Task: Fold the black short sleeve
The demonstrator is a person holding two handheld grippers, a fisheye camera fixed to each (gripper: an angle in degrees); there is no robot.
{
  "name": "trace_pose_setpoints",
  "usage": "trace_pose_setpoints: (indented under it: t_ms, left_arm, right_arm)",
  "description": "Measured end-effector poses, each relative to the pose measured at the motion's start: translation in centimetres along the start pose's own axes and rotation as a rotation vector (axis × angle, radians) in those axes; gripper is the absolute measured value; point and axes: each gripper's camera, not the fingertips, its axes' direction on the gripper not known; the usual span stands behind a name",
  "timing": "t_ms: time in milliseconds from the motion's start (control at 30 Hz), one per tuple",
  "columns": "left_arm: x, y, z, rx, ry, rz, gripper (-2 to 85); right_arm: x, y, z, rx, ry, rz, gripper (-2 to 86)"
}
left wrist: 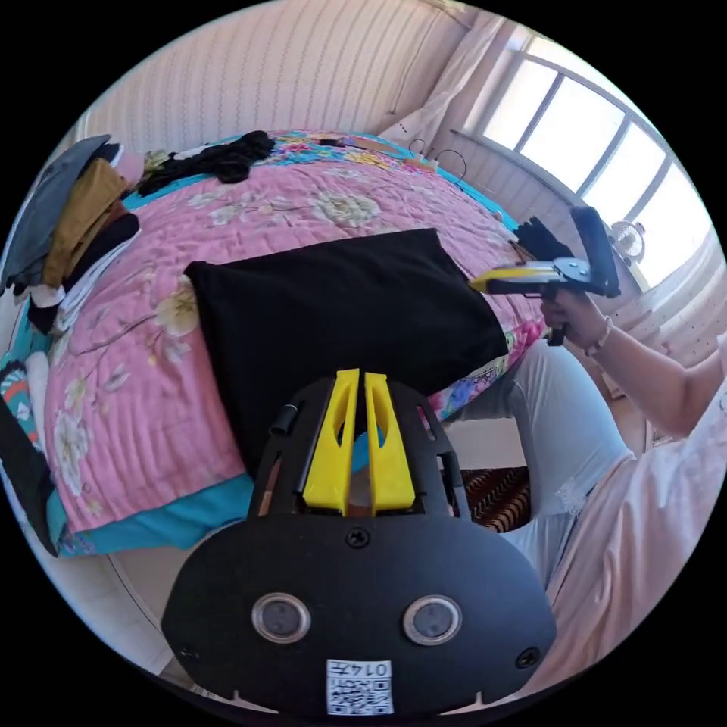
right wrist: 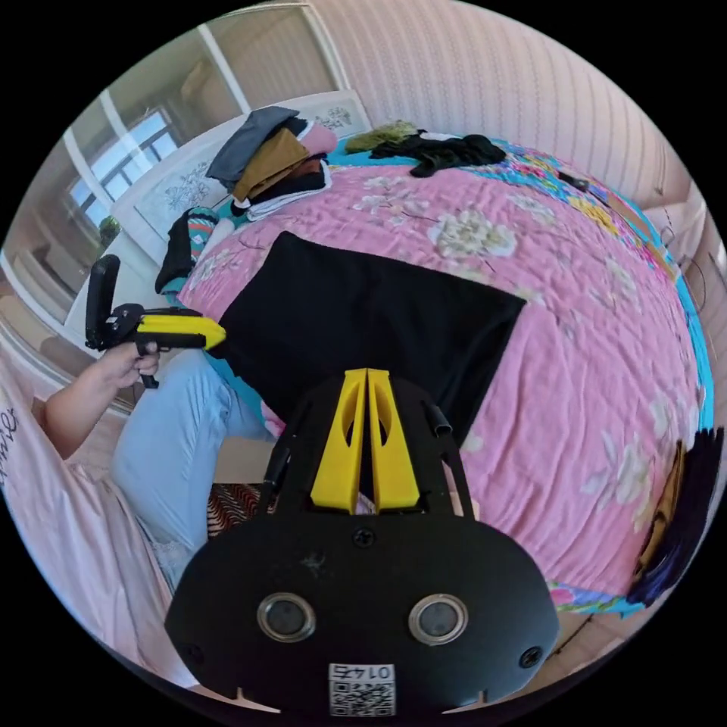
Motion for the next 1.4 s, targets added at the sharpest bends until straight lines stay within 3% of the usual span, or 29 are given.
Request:
trace_pose_setpoints:
  t_ms: [100, 267, 333, 433, 533, 600, 667, 800, 933, 1067, 1200, 1400]
  left_arm:
    - [2.5, -1.8, 2.8, 0.019, 0.059, 0.05, -0.9]
    - [3.7, -1.6, 7.1, -0.061, 0.015, 0.068, -1.0]
    - [4.0, -1.3, 7.1, -0.047, 0.013, 0.075, -1.0]
    - [4.5, -1.7, 6.2, -0.089, 0.065, 0.085, -1.0]
    - [5.3, -1.1, 5.1, -0.031, 0.083, 0.108, -1.0]
    - [5.6, -0.6, 6.6, -0.086, 0.046, 0.124, -1.0]
    - [5.8, 0.5, 7.5, -0.057, 0.045, 0.146, -0.9]
    - [6.6, 0.7, 7.0, -0.052, 0.036, 0.141, -0.7]
    - [8.8, 0.8, 5.5, 0.045, 0.072, 0.204, 1.5]
    - [11.8, 0.6, 6.0, 0.137, 0.089, 0.287, 9.1]
    - [14.2, -0.3, 7.3, 0.155, 0.112, 0.336, 12.9]
    - [17.1, -1.7, 9.8, 0.093, 0.107, 0.394, 14.2]
  right_arm:
    - [-2.3, -6.0, 3.4, -0.009, 0.054, -0.087, -0.4]
    - [-2.4, -10.5, 12.4, -0.242, 0.063, -0.041, -0.6]
    - [-1.9, -10.3, 12.2, -0.18, 0.032, -0.033, -0.7]
    - [-1.6, -11.7, 11.6, -0.262, -0.021, -0.08, -0.9]
    - [-2.2, -14.3, 10.6, -0.253, 0.034, -0.149, -0.9]
    - [-2.0, -16.0, 11.0, -0.235, 0.08, -0.133, -0.9]
    - [-1.2, -17.5, 14.1, -0.32, 0.134, -0.114, -0.9]
    - [0.0, -17.9, 14.5, -0.32, 0.083, -0.085, -0.9]
    - [3.0, -14.7, 8.9, -0.218, -0.084, -0.014, -0.8]
    - [6.6, -5.3, 2.1, -0.124, -0.022, 0.131, 0.4]
    - [8.1, 2.5, 0.3, -0.223, 0.048, 0.291, 8.0]
    - [8.6, 8.1, 1.2, -0.186, -0.095, 0.451, 10.4]
